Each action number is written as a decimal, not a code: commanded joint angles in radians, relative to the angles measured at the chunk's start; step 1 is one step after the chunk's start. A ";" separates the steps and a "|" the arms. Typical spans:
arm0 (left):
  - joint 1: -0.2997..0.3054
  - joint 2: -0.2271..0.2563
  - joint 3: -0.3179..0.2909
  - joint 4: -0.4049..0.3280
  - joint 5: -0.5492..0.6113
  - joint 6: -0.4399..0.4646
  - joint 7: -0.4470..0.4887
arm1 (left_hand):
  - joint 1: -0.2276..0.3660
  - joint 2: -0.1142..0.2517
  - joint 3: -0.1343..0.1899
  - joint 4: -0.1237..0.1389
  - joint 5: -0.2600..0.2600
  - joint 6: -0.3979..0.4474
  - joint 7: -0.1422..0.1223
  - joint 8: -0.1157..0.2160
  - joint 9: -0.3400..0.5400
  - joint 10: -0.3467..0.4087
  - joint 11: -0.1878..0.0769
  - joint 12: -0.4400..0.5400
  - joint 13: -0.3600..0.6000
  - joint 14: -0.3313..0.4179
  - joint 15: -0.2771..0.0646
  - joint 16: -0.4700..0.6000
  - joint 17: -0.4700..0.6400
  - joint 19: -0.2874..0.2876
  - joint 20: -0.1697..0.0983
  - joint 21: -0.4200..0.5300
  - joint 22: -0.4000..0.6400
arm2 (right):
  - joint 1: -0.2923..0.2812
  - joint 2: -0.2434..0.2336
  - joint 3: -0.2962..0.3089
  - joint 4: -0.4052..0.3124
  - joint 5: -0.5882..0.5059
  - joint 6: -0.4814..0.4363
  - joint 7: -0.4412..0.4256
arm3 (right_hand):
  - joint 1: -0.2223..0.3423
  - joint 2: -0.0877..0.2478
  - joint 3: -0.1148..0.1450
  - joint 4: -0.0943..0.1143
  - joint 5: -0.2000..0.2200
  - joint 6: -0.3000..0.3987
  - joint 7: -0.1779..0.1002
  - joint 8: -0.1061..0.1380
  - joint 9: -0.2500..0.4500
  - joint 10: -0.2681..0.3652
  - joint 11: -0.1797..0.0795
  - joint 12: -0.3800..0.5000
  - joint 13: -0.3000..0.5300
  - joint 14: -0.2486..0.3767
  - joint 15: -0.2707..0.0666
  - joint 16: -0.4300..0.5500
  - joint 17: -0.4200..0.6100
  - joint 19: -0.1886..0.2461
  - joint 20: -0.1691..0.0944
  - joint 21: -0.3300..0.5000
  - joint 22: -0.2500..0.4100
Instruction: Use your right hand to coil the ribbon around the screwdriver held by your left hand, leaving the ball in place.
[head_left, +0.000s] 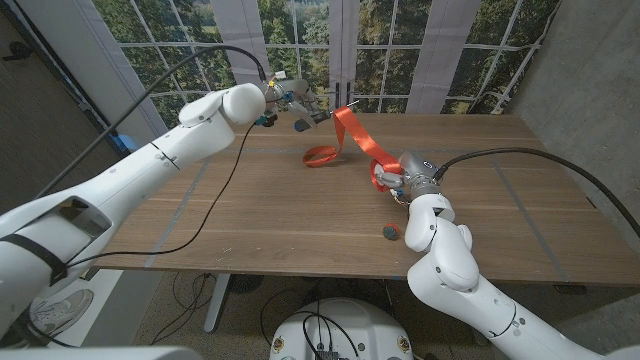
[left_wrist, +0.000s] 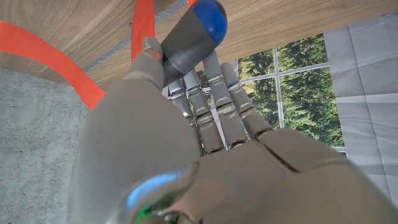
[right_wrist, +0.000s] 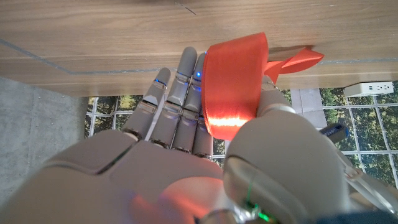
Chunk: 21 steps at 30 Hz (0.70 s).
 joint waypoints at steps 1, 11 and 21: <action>0.012 0.018 -0.034 -0.061 -0.060 0.010 -0.032 | 0.087 0.095 0.048 0.006 0.004 0.076 0.031 -0.001 0.091 0.099 -0.087 0.001 0.258 0.136 -0.223 -0.001 0.003 -0.003 0.001 0.009 0.002 | 0.110 -0.016 -0.065 0.122 0.169 -0.008 -0.121 | 0.165 0.153 -0.001 -0.002 0.004 0.104 -0.042 0.145 0.085 0.003 0.003 0.004 0.001 0.040 -0.043 -0.003 0.001 0.007 0.003 -0.003 0.003; 0.039 0.042 -0.056 -0.112 -0.110 0.023 -0.042 | 0.089 0.095 0.046 0.006 0.003 0.076 0.035 -0.004 0.094 0.096 -0.088 0.000 0.265 0.138 -0.224 0.002 0.006 -0.005 0.002 0.017 -0.001 | 0.216 0.000 -0.114 0.232 0.279 0.036 -0.231 | 0.170 0.152 0.001 -0.004 0.003 0.106 -0.042 0.149 0.086 0.008 0.003 0.007 0.001 0.046 -0.047 -0.003 0.002 0.006 0.002 -0.003 0.003; 0.052 0.071 -0.080 -0.135 -0.191 0.039 -0.074 | 0.090 0.095 0.044 0.006 0.003 0.080 0.033 -0.007 0.097 0.102 -0.085 -0.001 0.267 0.137 -0.224 0.002 0.007 -0.007 0.002 0.027 -0.004 | 0.308 0.011 -0.142 0.312 0.345 0.062 -0.307 | 0.171 0.151 0.001 -0.003 0.001 0.107 -0.044 0.150 0.083 0.009 0.000 0.008 -0.002 0.047 -0.050 -0.004 0.006 0.006 0.001 -0.004 0.003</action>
